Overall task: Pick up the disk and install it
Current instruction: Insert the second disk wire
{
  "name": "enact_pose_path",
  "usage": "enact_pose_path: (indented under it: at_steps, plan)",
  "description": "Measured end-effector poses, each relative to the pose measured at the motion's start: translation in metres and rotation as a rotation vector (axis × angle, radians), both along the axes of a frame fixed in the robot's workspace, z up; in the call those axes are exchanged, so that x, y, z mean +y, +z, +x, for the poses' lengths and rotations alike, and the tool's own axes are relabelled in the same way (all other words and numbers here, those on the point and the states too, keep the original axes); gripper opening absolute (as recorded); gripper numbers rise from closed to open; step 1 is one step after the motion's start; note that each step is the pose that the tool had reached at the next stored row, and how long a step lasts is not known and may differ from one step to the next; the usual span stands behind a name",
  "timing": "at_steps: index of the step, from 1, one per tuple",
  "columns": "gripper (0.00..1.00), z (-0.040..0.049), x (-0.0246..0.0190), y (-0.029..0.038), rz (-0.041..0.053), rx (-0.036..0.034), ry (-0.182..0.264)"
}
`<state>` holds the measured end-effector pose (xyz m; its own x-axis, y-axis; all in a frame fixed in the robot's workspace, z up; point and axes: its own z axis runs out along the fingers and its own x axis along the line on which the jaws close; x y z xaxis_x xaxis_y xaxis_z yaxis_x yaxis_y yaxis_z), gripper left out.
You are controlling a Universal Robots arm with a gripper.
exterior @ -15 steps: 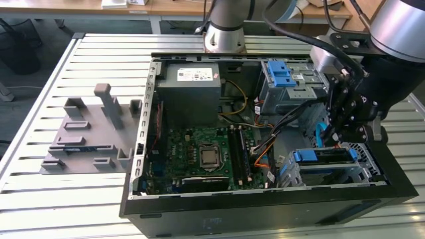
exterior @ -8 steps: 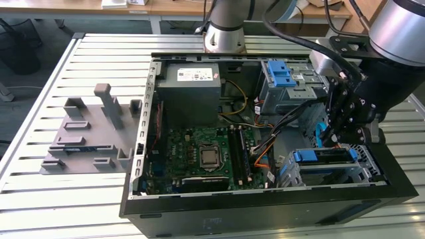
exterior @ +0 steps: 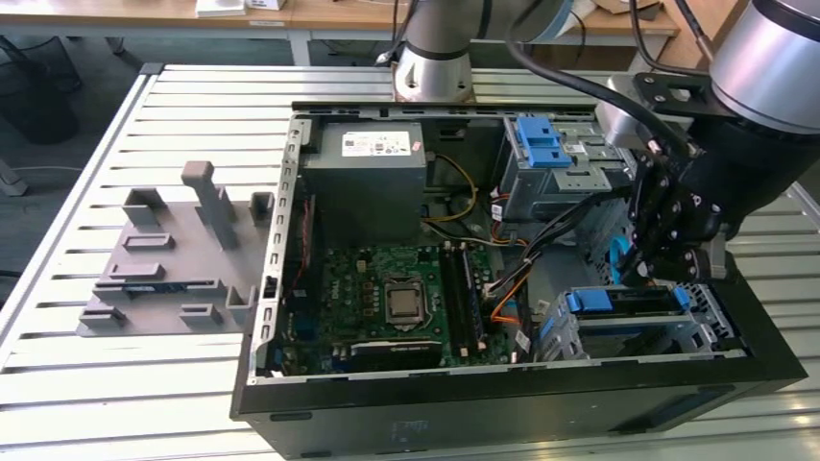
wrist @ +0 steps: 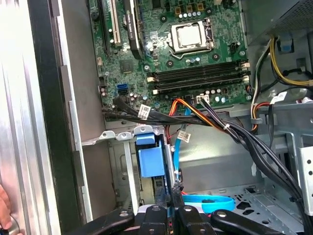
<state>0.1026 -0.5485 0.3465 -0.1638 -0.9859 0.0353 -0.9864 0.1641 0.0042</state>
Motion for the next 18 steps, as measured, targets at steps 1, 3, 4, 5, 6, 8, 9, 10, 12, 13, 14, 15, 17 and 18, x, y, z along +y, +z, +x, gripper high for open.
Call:
enact_pose_path:
  at_steps: [1, 3, 4, 5, 6, 8, 9, 10, 12, 13, 14, 15, 17, 18]
  plan:
    - [0.16, 0.0, -0.0005, -0.001, 0.0002, 0.0, 0.0]
    - [0.16, 0.0, -0.0014, -0.0023, 0.0003, 0.0, 0.0]
    - [0.16, 0.0001, -0.0019, -0.0025, 0.0003, 0.0, 0.0]
    - [0.16, 0.0002, -0.0023, -0.0029, 0.0004, 0.0, 0.0]
    - [0.16, 0.0003, -0.0027, -0.0034, 0.0005, 0.0, 0.0]
    - [0.16, 0.0011, -0.003, -0.0043, 0.0005, 0.0, 0.0]
    - [0.16, 0.0013, -0.003, -0.0045, 0.0003, 0.0, 0.0]
    - [0.16, 0.0014, -0.003, -0.0047, 0.0003, 0.0001, 0.0]
    - [0.16, 0.0014, -0.0031, -0.0053, 0.0006, 0.0, 0.0]
    - [0.16, 0.0015, -0.003, -0.0057, 0.0009, 0.0001, 0.0]
    - [0.16, 0.0016, -0.003, -0.0063, 0.0011, 0.0, 0.0]
    - [0.16, 0.0016, -0.003, -0.0067, 0.0009, 0.0001, 0.0]
    - [0.16, 0.0019, -0.003, -0.0073, 0.0008, 0.0001, 0.0]
    - [0.16, 0.0021, -0.0031, -0.0076, 0.0007, 0.0001, 0.0]
